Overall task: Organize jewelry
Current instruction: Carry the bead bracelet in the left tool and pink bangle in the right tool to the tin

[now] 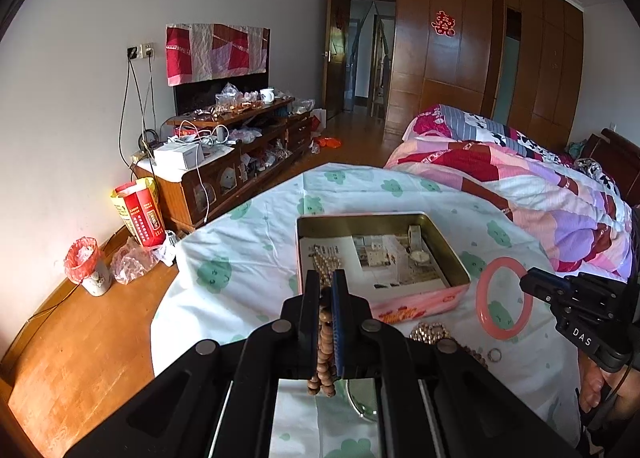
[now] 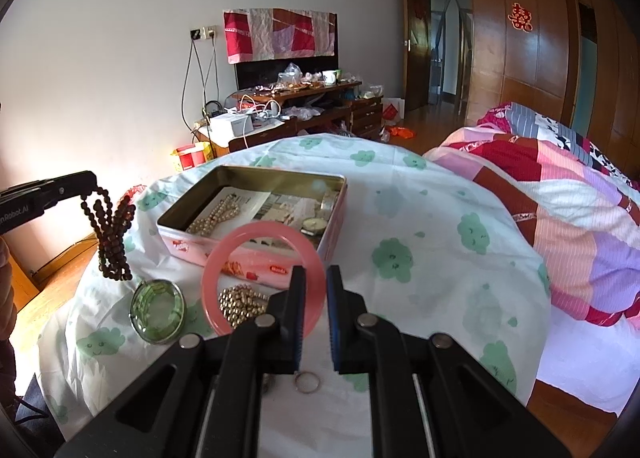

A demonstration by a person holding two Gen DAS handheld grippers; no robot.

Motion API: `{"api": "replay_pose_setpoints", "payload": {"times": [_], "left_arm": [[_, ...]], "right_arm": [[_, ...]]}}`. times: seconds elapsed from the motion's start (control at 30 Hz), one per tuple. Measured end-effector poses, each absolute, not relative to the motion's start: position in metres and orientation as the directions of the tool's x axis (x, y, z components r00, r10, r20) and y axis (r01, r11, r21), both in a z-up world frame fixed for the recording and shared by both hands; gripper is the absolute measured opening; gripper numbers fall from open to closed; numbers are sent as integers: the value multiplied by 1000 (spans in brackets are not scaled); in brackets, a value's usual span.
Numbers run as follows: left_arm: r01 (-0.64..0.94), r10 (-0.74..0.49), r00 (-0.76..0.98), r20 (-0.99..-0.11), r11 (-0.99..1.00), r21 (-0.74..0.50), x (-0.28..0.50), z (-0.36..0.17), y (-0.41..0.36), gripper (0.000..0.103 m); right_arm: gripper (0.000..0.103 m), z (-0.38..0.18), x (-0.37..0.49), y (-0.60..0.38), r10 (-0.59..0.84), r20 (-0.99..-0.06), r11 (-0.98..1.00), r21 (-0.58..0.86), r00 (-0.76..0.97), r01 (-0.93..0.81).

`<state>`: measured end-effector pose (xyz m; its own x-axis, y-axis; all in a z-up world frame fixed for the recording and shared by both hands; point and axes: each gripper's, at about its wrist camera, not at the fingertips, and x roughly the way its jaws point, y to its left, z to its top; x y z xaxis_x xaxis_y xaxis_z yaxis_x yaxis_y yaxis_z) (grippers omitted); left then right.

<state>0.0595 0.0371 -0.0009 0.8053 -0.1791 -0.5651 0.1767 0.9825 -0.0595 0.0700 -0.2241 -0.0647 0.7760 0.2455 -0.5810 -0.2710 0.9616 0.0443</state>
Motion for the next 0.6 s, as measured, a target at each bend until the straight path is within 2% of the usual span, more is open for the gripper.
{"api": "replay_pose_setpoints", "payload": {"times": [0.6], "left_arm": [[147,-115,821,-559,989,13,105,11,24,5]], "right_arm": [[12,-38,102,-215,190,-541,967,-39,819,-250]]}}
